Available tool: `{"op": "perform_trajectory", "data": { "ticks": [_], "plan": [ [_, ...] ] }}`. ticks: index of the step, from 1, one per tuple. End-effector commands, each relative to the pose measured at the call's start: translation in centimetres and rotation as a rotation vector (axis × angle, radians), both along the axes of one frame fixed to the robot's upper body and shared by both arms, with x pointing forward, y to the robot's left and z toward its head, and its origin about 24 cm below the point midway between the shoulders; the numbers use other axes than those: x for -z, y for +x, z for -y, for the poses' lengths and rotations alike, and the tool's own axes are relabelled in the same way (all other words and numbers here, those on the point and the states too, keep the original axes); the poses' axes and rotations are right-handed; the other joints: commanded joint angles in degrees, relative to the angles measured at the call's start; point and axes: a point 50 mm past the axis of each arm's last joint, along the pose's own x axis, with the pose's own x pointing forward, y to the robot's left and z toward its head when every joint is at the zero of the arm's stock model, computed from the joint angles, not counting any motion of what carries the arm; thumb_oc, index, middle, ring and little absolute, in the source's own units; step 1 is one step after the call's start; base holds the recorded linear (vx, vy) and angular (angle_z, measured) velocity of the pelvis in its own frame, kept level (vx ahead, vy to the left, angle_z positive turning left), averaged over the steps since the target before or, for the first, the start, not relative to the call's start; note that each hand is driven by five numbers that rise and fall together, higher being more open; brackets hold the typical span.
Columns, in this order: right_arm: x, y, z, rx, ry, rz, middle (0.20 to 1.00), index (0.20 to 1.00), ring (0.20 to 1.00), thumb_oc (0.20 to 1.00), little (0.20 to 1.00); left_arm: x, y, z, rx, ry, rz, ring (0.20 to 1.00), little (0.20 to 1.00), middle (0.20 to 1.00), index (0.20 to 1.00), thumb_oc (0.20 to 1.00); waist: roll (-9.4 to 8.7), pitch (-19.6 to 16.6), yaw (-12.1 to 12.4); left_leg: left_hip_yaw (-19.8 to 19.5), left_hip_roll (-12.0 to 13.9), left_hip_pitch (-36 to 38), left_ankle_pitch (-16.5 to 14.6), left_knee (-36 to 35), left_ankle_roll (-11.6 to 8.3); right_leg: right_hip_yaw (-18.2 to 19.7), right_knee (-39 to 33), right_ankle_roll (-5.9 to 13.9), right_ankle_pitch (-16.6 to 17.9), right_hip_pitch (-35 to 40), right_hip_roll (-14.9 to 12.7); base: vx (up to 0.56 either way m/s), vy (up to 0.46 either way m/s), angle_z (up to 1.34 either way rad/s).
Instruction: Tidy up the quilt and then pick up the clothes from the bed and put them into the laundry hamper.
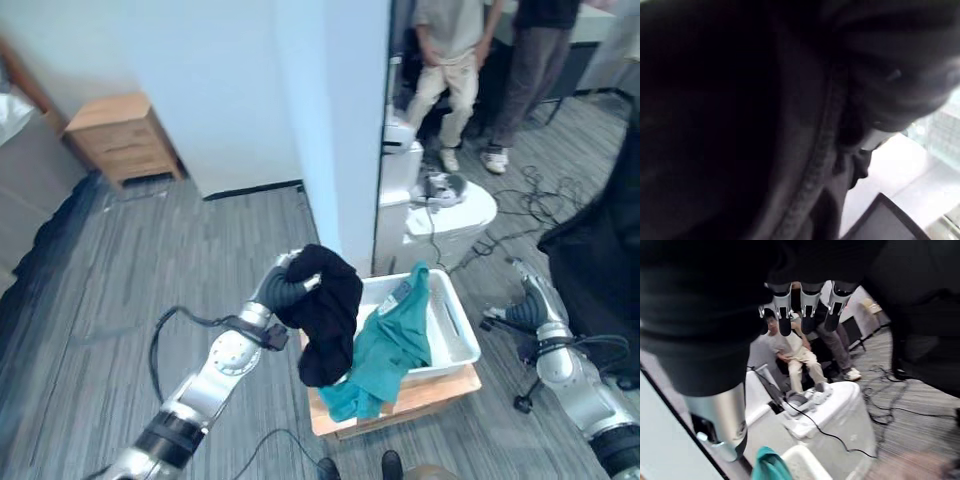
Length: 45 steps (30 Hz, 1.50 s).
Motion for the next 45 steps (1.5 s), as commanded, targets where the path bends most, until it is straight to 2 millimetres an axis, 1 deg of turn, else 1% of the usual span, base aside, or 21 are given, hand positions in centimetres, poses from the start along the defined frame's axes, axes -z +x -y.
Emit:
{"op": "perform_trajectory", "data": {
  "ticks": [1,4,6,8,9,12,17,18,19,20,21,25,28,29,31,33,37,39,41,42,45],
  "plan": [
    [0.4,-0.3,0.1,-0.003,0.058,-0.023,1.000,1.000,1.000,1.000,1.000,-4.0,3.0,0.8,-0.077,-0.026,0.208,0.200,0.200,0.200,0.200,0.200,-1.96,-3.1,-1.3,2.4,5.9,6.4,-3.9,0.2,-4.46,2.4,-0.5,6.94,1.2,-2.1,-3.1,0.06,-0.094,-0.43],
    [2.2,-2.1,0.4,0.007,0.102,-0.121,1.000,1.000,1.000,1.000,1.000,-4.2,4.3,0.4,-0.158,0.017,0.232,0.200,0.200,0.200,0.200,0.200,-1.99,-2.9,-3.7,4.4,6.0,6.9,-4.4,0.2,-4.30,3.9,-0.5,7.15,1.3,-2.7,-2.6,0.07,-0.102,-0.40],
    [2.9,-2.7,0.5,0.012,0.110,-0.154,1.000,1.000,1.000,1.000,1.000,-4.2,4.9,0.0,-0.197,0.037,0.229,0.200,0.200,0.200,0.200,0.200,-1.94,-2.8,-4.6,5.3,6.0,7.1,-4.7,0.2,-4.25,4.5,-0.5,7.22,1.3,-2.9,-2.4,0.07,-0.089,-0.22],
    [4.1,-3.9,0.4,0.009,0.139,-0.218,1.000,1.000,1.000,1.000,1.000,-3.1,6.1,-0.7,-0.259,0.074,0.156,0.200,0.200,0.200,0.200,0.200,-1.64,-1.8,-6.7,6.8,5.8,7.3,-5.6,0.2,-3.94,5.7,-0.5,7.45,0.9,-3.6,-1.9,0.07,-0.104,-0.22],
    [4.2,-3.9,0.4,0.007,0.140,-0.219,1.000,1.000,1.000,1.000,1.000,-3.0,6.2,-0.7,-0.261,0.077,0.155,0.200,0.200,0.200,0.200,0.200,-1.67,-1.9,-6.7,7.0,5.8,7.0,-5.4,0.2,-4.00,5.9,-0.5,7.34,1.2,-3.9,-1.8,0.01,-0.080,-0.29],
    [4.2,-3.6,-0.3,-0.026,0.168,-0.218,1.000,1.000,1.000,1.000,1.000,-1.8,7.3,-0.6,-0.309,0.089,0.080,0.200,0.200,0.200,0.200,0.200,-1.05,0.6,-8.6,8.4,5.7,5.1,-5.7,0.2,-4.06,6.8,-0.5,7.61,1.3,-6.8,-1.7,-0.14,-0.008,-0.33],
    [4.2,-3.6,-0.3,-0.026,0.168,-0.218,1.000,1.000,1.000,1.000,1.000,-1.8,7.3,-0.6,-0.308,0.089,0.080,0.200,0.200,0.200,0.200,0.200,-1.05,0.6,-8.6,8.4,5.7,5.1,-5.7,0.2,-4.06,6.8,-0.5,7.61,1.3,-6.8,-1.7,-0.10,0.021,-0.19],
    [3.3,-1.5,-2.1,-0.090,0.178,-0.127,1.000,1.000,1.000,1.000,1.000,0.2,7.6,1.1,-0.314,0.019,-0.032,0.200,0.200,0.200,0.200,0.200,-0.03,7.4,-9.9,8.9,5.2,1.2,-4.5,0.2,-4.42,8.3,-0.5,7.34,1.9,-11.2,-1.2,-0.42,0.121,0.02],
    [3.3,-1.3,-2.2,-0.097,0.179,-0.120,1.000,1.000,1.000,1.000,1.000,0.4,7.4,1.4,-0.312,-0.003,-0.036,0.200,0.200,0.200,0.200,0.200,0.16,8.0,-9.9,8.9,5.1,0.9,-4.4,0.2,-4.40,8.5,-0.5,7.24,1.9,-11.4,-1.0,-0.43,0.138,-0.21],
    [3.3,-1.3,-2.3,-0.105,0.178,-0.118,1.000,1.000,1.000,1.000,1.000,0.6,7.2,1.7,-0.307,-0.046,-0.036,0.636,0.636,0.636,0.636,0.636,0.33,8.5,-9.7,8.7,5.0,0.9,-4.3,0.2,-4.40,8.5,-0.5,7.16,1.9,-11.3,-1.0,-0.03,0.064,-0.30],
    [3.3,-1.3,-2.2,-0.113,0.171,-0.120,1.000,1.000,1.000,1.000,1.000,0.7,6.9,1.9,-0.296,-0.097,-0.038,1.000,1.000,1.000,1.000,1.000,0.58,8.5,-9.5,8.6,4.8,1.0,-4.2,0.2,-4.43,8.3,-0.5,7.10,1.7,-11.0,-1.0,-0.01,0.048,-0.40],
    [4.0,-1.7,-1.8,-0.103,0.175,-0.143,1.000,1.000,1.000,1.000,1.000,1.0,5.6,2.3,-0.270,-0.182,-0.035,1.000,1.000,1.000,1.000,1.000,0.90,7.7,-8.0,7.6,4.7,1.7,-4.4,0.2,-4.51,7.5,-0.5,7.15,1.3,-9.7,-1.4,0.02,0.018,-0.02],
    [5.6,-2.9,-1.9,-0.084,0.189,-0.205,1.000,1.000,1.000,1.000,1.000,1.5,4.9,1.7,-0.290,-0.345,-0.086,1.000,1.000,1.000,1.000,1.000,0.93,4.7,-6.6,6.8,5.0,3.4,-4.8,0.2,-4.50,5.9,-0.5,7.38,0.5,-7.2,-2.0,0.09,0.006,0.21],
    [5.7,-3.0,-1.9,-0.082,0.191,-0.209,1.000,1.000,1.000,1.000,1.000,1.5,4.8,1.7,-0.285,-0.348,-0.092,1.000,1.000,1.000,1.000,1.000,0.91,4.5,-6.5,6.8,5.0,3.5,-4.8,0.2,-4.49,5.9,-0.5,7.38,0.5,-7.0,-2.1,0.12,0.002,0.20],
    [6.5,-3.6,-1.7,-0.049,0.205,-0.249,1.000,1.000,1.000,1.000,1.000,1.4,4.1,1.7,-0.223,-0.406,-0.105,1.000,1.000,1.000,1.000,1.000,0.62,2.5,-5.0,5.8,5.2,4.6,-5.2,0.2,-4.42,4.8,-0.5,7.37,0.0,-5.3,-2.5,0.07,-0.004,0.24],
    [7.1,-3.9,-1.8,-0.036,0.210,-0.272,1.000,1.000,1.000,1.000,1.000,1.4,3.8,1.3,-0.228,-0.406,-0.081,1.000,1.000,1.000,1.000,1.000,0.35,1.6,-4.4,5.4,5.3,5.2,-5.3,0.2,-4.48,4.1,-0.5,7.32,-0.1,-4.5,-2.7,0.05,0.005,0.31],
    [8.3,-4.5,-2.0,-0.006,0.236,-0.334,1.000,1.000,1.000,1.000,1.000,0.9,3.5,-0.1,-0.273,-0.452,-0.046,1.000,1.000,1.000,1.000,1.000,-0.33,-0.6,-2.8,4.9,5.6,5.8,-5.2,0.2,-4.67,2.9,-0.5,7.18,-0.2,-3.4,-3.2,0.02,0.017,0.35],
    [9.3,-5.0,-1.5,0.041,0.234,-0.383,1.000,1.000,1.000,1.000,1.000,0.3,3.2,-1.9,-0.318,-0.533,-0.023,1.000,1.000,1.000,1.000,1.000,-1.01,-1.8,-1.1,3.9,5.8,6.5,-5.3,0.2,-4.70,1.5,-0.5,7.13,-0.4,-2.0,-3.6,0.00,0.040,0.11],
    [9.6,-5.2,-1.3,0.057,0.235,-0.394,1.000,1.000,1.000,1.000,1.000,0.1,3.0,-2.5,-0.330,-0.578,-0.025,1.000,1.000,1.000,1.000,1.000,-1.25,-2.3,-0.4,3.7,5.9,6.2,-5.0,0.2,-4.75,1.4,-0.5,7.01,-0.2,-2.1,-3.7,-0.03,0.029,0.25],
    [10.1,-5.4,-0.9,0.085,0.250,-0.418,1.000,1.000,1.000,1.000,1.000,0.5,2.5,-3.6,-0.333,-0.669,-0.066,1.000,1.000,1.000,1.000,1.000,-1.56,-2.8,0.9,2.8,5.8,6.3,-5.0,0.2,-4.68,0.9,-0.5,6.88,-0.2,-1.6,-3.8,-0.05,0.069,0.41],
    [10.3,-5.3,-0.8,0.102,0.271,-0.439,1.000,1.000,1.000,1.000,1.000,1.2,1.9,-4.2,-0.331,-0.705,-0.121,1.000,1.000,1.000,1.000,1.000,-1.77,-3.1,1.9,1.9,5.7,6.2,-4.9,0.2,-4.60,0.7,-0.5,6.71,-0.1,-1.3,-3.8,-0.04,0.052,0.27]
  ]
}}
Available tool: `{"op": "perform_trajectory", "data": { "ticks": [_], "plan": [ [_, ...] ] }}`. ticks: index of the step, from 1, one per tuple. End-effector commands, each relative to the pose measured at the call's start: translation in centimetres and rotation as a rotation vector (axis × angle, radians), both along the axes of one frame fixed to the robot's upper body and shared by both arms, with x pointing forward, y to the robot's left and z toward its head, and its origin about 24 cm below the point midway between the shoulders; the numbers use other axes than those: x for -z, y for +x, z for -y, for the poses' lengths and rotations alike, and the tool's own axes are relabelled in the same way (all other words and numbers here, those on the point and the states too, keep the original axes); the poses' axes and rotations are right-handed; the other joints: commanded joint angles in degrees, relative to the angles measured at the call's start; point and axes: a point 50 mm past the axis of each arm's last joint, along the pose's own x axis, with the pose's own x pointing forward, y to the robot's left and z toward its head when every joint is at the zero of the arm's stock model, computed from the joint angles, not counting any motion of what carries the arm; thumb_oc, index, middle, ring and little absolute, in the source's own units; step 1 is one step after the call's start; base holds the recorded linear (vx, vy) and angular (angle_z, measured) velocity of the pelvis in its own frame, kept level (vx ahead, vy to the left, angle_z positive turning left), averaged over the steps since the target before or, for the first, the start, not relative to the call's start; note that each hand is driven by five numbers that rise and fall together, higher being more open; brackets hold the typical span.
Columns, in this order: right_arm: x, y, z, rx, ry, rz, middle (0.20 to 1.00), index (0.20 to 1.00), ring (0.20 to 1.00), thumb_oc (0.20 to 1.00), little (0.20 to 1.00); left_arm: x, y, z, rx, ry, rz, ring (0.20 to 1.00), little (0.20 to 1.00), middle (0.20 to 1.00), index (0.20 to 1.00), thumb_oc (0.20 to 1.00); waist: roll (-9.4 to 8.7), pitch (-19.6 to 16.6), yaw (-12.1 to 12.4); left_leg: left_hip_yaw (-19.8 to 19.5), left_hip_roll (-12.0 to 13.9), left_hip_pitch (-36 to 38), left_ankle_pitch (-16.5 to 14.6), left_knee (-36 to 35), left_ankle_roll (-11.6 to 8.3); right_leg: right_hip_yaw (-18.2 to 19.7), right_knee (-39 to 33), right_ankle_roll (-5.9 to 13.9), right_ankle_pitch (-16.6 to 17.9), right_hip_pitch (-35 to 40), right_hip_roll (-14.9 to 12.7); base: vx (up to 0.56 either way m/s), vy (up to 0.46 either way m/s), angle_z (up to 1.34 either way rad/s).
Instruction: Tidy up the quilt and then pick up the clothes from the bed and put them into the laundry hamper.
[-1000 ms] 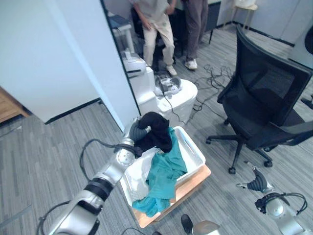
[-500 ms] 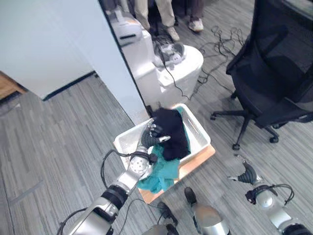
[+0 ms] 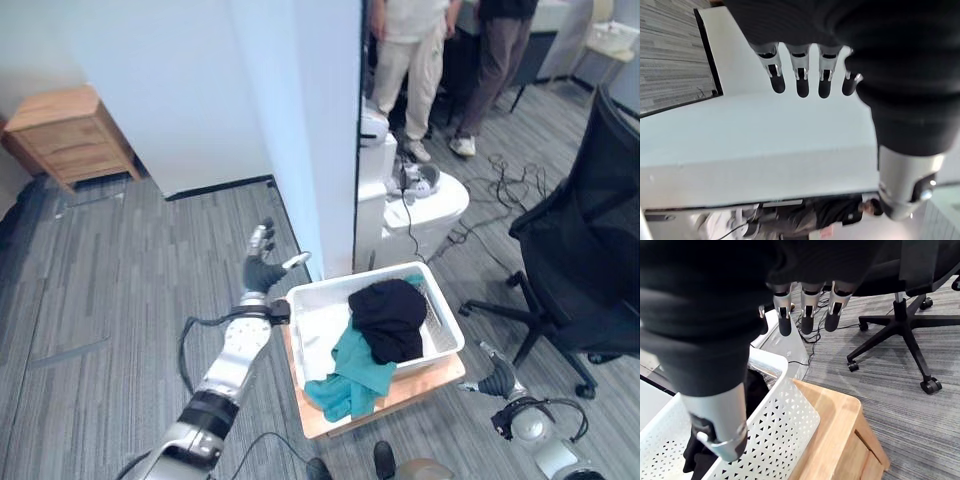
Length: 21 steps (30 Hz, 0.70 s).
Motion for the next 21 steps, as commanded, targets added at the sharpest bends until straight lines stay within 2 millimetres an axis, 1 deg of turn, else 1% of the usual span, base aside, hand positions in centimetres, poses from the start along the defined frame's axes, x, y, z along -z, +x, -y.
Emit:
{"op": "perform_trajectory", "data": {
  "ticks": [1,2,3,5,6,7,8,9,10,12,14,17,18,21],
  "plan": [
    [0.1,0.3,1.2,0.055,0.035,-0.024,1.000,1.000,1.000,1.000,1.000,0.2,-0.4,-0.8,0.080,-0.091,-0.015,1.000,1.000,1.000,1.000,1.000,-0.10,-2.8,2.2,-1.1,5.5,6.3,-3.8,0.1,-4.98,0.6,-0.4,6.53,-1.8,-0.7,-2.8,-0.06,0.081,0.29],
    [0.4,0.3,1.7,0.097,0.079,-0.058,1.000,1.000,1.000,1.000,1.000,2.2,-1.3,-1.5,0.083,-0.104,-0.125,1.000,1.000,1.000,1.000,1.000,-0.20,-2.9,3.2,-2.0,5.3,6.3,-3.7,0.1,-4.93,0.3,-0.4,6.39,-1.7,-0.3,-2.9,-0.06,0.085,0.22],
    [0.6,0.3,1.8,0.111,0.096,-0.071,1.000,1.000,1.000,1.000,1.000,3.0,-1.6,-1.7,0.075,-0.086,-0.165,1.000,1.000,1.000,1.000,1.000,-0.23,-3.0,3.5,-2.2,5.3,6.3,-3.7,0.1,-4.91,0.2,-0.4,6.36,-1.7,-0.2,-2.9,-0.05,0.076,0.17],
    [1.5,0.0,2.0,0.158,0.145,-0.124,1.000,1.000,1.000,1.000,1.000,6.4,-3.7,-2.7,0.061,-0.051,-0.309,1.000,1.000,1.000,1.000,1.000,-0.45,-3.0,4.8,-3.0,5.0,6.3,-3.7,0.1,-4.75,-0.3,-0.4,6.19,-1.7,0.3,-3.1,-0.04,0.061,0.14],
    [2.2,-0.4,2.2,0.190,0.173,-0.169,1.000,1.000,1.000,1.000,1.000,9.1,-5.4,-3.3,0.028,-0.076,-0.424,1.000,1.000,1.000,1.000,1.000,-0.58,-3.1,5.8,-3.7,4.7,6.3,-3.8,0.1,-4.51,-0.7,-0.4,6.10,-1.8,0.7,-3.2,-0.03,0.052,0.19],
    [2.7,-0.8,2.3,0.203,0.185,-0.194,1.000,1.000,1.000,1.000,1.000,10.4,-6.6,-3.7,0.012,-0.081,-0.477,1.000,1.000,1.000,1.000,1.000,-0.64,-3.2,6.4,-4.0,4.6,6.3,-3.8,0.1,-4.38,-0.9,-0.4,6.08,-1.9,0.9,-3.2,-0.02,0.037,0.21],
    [2.7,-0.8,2.3,0.204,0.189,-0.201,1.000,1.000,1.000,1.000,1.000,10.8,-6.9,-3.8,0.003,-0.087,-0.497,1.000,1.000,1.000,1.000,1.000,-0.66,-3.2,6.5,-4.1,4.6,6.3,-3.9,0.1,-4.35,-1.0,-0.4,6.08,-1.9,1.0,-3.3,-0.01,0.020,0.08],
    [3.2,-1.2,2.3,0.221,0.200,-0.224,1.000,1.000,1.000,1.000,1.000,12.1,-8.1,-4.1,-0.013,-0.100,-0.550,1.000,1.000,1.000,1.000,1.000,-0.70,-3.3,7.0,-4.4,4.5,6.2,-3.8,0.1,-4.24,-1.1,-0.4,6.07,-1.9,1.1,-3.3,0.00,0.029,0.12],
    [4.1,-2.1,2.4,0.264,0.229,-0.276,1.000,1.000,1.000,1.000,1.000,14.7,-10.5,-4.7,-0.038,-0.099,-0.687,1.000,1.000,1.000,1.000,1.000,-0.77,-3.5,7.8,-5.0,4.2,6.2,-3.9,0.1,-3.97,-1.5,-0.4,6.08,-2.1,1.3,-3.4,0.00,0.032,0.14],
    [4.8,-2.8,2.1,0.300,0.244,-0.329,1.000,1.000,1.000,1.000,1.000,17.4,-13.6,-5.0,-0.068,-0.075,-0.863,1.000,1.000,1.000,1.000,1.000,-0.80,-3.7,8.5,-5.6,3.9,6.1,-3.8,0.1,-3.79,-1.9,-0.4,6.10,-2.0,1.5,-3.4,0.00,0.030,0.18],
    [5.7,-3.7,1.7,0.328,0.247,-0.390,1.000,1.000,1.000,1.000,1.000,19.8,-17.5,-4.9,-0.079,-0.030,-1.046,1.000,1.000,1.000,1.000,1.000,-0.89,-3.9,9.3,-5.9,3.8,5.9,-3.8,0.1,-3.71,-2.8,-0.4,6.23,-2.1,1.6,-3.7,0.01,0.024,0.16],
    [6.2,-4.4,1.5,0.342,0.252,-0.440,1.000,1.000,1.000,1.000,1.000,20.6,-19.3,-4.9,-0.070,-0.004,-1.123,1.000,1.000,1.000,1.000,1.000,-0.80,-4.0,9.5,-6.1,3.8,5.9,-3.8,0.1,-3.63,-3.3,-0.4,6.30,-2.2,1.7,-3.8,0.01,0.019,0.11],
    [6.6,-5.0,1.3,0.350,0.258,-0.484,1.000,1.000,1.000,1.000,1.000,21.0,-20.1,-4.7,-0.058,0.004,-1.146,1.000,1.000,1.000,1.000,1.000,-0.66,-4.1,9.6,-6.1,3.7,5.8,-3.9,0.1,-3.54,-3.6,-0.4,6.31,-2.3,1.7,-3.9,0.00,0.026,0.11],
    [7.1,-5.7,1.0,0.359,0.266,-0.540,1.000,1.000,1.000,1.000,1.000,21.1,-20.2,-4.6,-0.059,0.002,-1.157,1.000,1.000,1.000,1.000,1.000,-0.48,-4.2,9.6,-6.2,3.7,5.7,-3.8,0.1,-3.52,-3.9,-0.4,6.38,-2.2,1.6,-4.0,0.00,0.009,0.03]
  ]
}}
